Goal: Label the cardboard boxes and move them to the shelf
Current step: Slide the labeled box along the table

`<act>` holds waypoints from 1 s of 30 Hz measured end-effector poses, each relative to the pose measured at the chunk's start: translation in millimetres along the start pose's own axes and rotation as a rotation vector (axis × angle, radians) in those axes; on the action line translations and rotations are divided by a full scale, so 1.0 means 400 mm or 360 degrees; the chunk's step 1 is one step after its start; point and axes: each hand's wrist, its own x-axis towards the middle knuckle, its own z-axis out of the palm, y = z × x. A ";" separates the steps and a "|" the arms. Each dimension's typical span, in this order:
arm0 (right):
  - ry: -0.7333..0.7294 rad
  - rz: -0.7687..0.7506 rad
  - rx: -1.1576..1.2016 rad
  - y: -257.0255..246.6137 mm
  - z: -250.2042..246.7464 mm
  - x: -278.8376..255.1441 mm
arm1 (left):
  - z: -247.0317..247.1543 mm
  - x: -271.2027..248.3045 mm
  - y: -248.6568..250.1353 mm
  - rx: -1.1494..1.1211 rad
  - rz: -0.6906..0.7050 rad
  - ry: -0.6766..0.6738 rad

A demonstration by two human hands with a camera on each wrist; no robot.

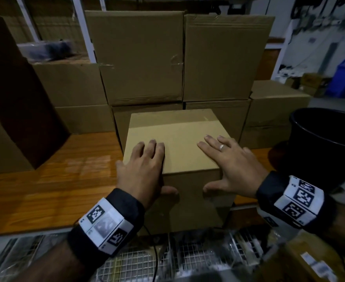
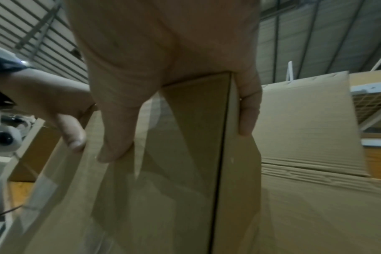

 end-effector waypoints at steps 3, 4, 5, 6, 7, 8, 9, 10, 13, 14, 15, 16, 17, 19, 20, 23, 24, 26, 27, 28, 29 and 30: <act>0.0042 -0.0002 -0.0037 -0.002 0.004 -0.007 | 0.000 0.000 0.002 -0.0005 -0.0016 0.0012; 0.0060 -0.0005 -0.0036 0.000 0.006 -0.009 | 0.001 -0.001 0.003 -0.0005 -0.0026 0.0014; 0.0080 -0.0011 -0.0023 0.003 0.010 -0.013 | 0.002 -0.002 0.003 -0.0007 -0.0041 0.0017; 0.0110 -0.0018 0.0001 0.009 0.014 -0.016 | 0.003 -0.004 0.002 -0.0014 -0.0060 0.0022; 0.0150 -0.0025 0.0038 0.017 0.019 -0.019 | 0.003 -0.007 0.002 -0.0021 -0.0084 0.0024; 0.0189 -0.0031 0.0081 0.024 0.023 -0.023 | 0.001 -0.010 0.003 -0.0027 -0.0112 0.0023; 0.0218 -0.0036 0.0121 0.031 0.029 -0.027 | 0.001 -0.012 0.005 -0.0033 -0.0136 0.0020; 0.0239 -0.0046 0.0150 0.037 0.034 -0.029 | 0.000 -0.013 0.008 -0.0035 -0.0160 0.0020; 0.0272 -0.0078 0.0184 0.044 0.045 -0.029 | -0.003 -0.014 0.025 -0.0015 -0.0225 0.0005; 0.0288 -0.0086 0.0198 0.045 0.048 -0.029 | -0.004 -0.015 0.031 -0.0001 -0.0245 0.0000; 0.0301 -0.0093 0.0214 0.045 0.050 -0.029 | -0.004 -0.016 0.034 0.0007 -0.0262 -0.0004; 0.0309 -0.0099 0.0225 0.046 0.052 -0.029 | -0.005 -0.017 0.036 0.0009 -0.0274 -0.0009; 0.0309 -0.0103 0.0229 0.048 0.055 -0.031 | -0.006 -0.020 0.036 0.0013 -0.0282 -0.0012; 0.0304 -0.0095 0.0225 0.049 0.059 -0.033 | -0.005 -0.025 0.035 0.0021 -0.0290 -0.0005; 0.0305 -0.0086 0.0212 0.047 0.059 -0.034 | -0.004 -0.028 0.035 0.0017 -0.0297 0.0002; 0.0298 -0.0072 0.0182 0.038 0.059 -0.028 | -0.001 -0.032 0.043 0.0018 -0.0345 0.0016; 0.0294 -0.0076 0.0196 0.036 0.059 -0.026 | 0.001 -0.032 0.046 0.0023 -0.0361 0.0023; 0.0302 -0.0104 0.0250 0.037 0.059 -0.023 | 0.004 -0.032 0.047 0.0015 -0.0389 0.0040; 0.0307 -0.0126 0.0271 0.042 0.060 -0.022 | 0.004 -0.032 0.044 -0.0002 -0.0396 0.0047; 0.0310 -0.0151 0.0281 0.047 0.060 -0.023 | 0.006 -0.032 0.039 -0.0032 -0.0396 0.0049; 0.0318 -0.0170 0.0286 0.054 0.061 -0.025 | 0.007 -0.032 0.035 -0.0063 -0.0388 0.0051; 0.0332 -0.0176 0.0286 0.058 0.062 -0.025 | 0.009 -0.032 0.031 -0.0083 -0.0373 0.0055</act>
